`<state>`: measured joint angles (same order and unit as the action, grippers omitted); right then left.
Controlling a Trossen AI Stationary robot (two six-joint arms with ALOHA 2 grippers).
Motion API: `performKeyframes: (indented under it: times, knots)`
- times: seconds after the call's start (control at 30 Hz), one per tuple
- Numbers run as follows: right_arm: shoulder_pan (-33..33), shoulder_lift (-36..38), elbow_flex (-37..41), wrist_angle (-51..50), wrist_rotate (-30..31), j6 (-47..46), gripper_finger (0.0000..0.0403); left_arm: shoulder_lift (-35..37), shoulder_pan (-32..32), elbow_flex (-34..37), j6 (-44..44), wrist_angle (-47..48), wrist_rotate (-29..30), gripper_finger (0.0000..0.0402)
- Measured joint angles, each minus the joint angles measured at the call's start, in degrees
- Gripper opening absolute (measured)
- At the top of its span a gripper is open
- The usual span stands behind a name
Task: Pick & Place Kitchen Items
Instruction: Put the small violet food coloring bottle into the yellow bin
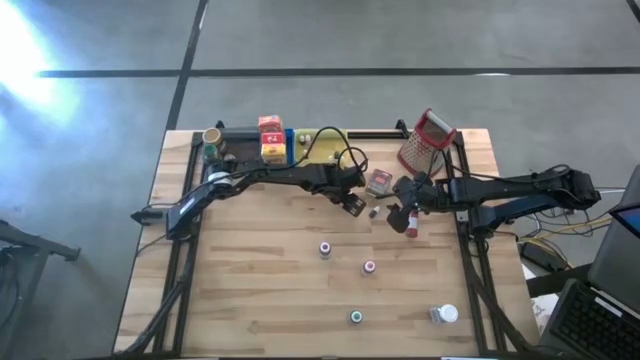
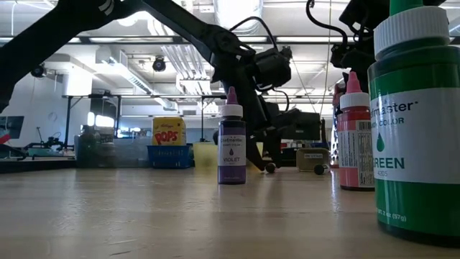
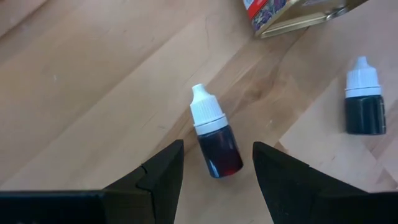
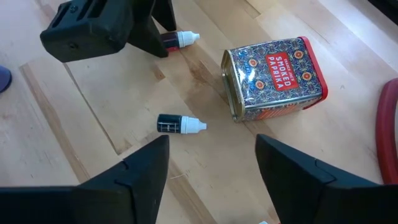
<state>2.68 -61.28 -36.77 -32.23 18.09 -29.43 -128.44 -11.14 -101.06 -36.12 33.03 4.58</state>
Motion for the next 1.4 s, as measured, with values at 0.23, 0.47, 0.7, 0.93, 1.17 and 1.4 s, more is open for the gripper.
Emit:
performKeyframes:
  times: [0.23,0.47,0.7,0.93,1.17,1.4]
  knots:
    - [0.0,0.0,0.0,0.0,0.0,0.0,0.022,0.0,0.0,0.11,0.02,-0.06,0.48,0.0188]
    - [0.0,0.0,0.0,0.0,-0.02,0.0,0.023,-0.11,0.0,0.17,0.17,-0.04,0.5,0.0139]
    - [0.0,0.0,0.0,0.0,-0.01,0.0,0.0254,-0.11,0.0,0.17,2.52,0.0,0.49,0.0098]
    - [0.0,0.0,0.0,0.0,-0.02,0.0,0.028,0.34,0.04,0.17,7.33,1.34,-1.06,0.0095]
    - [-0.02,0.0,0.0,0.0,-0.02,0.0,0.0305,3.7,0.73,0.2,14.07,1.6,0.1,0.0095]
    - [-0.02,0.0,0.0,0.01,-0.02,0.0,0.0332,10.28,1.53,4.74,20.02,-1.13,3.02,0.0094]
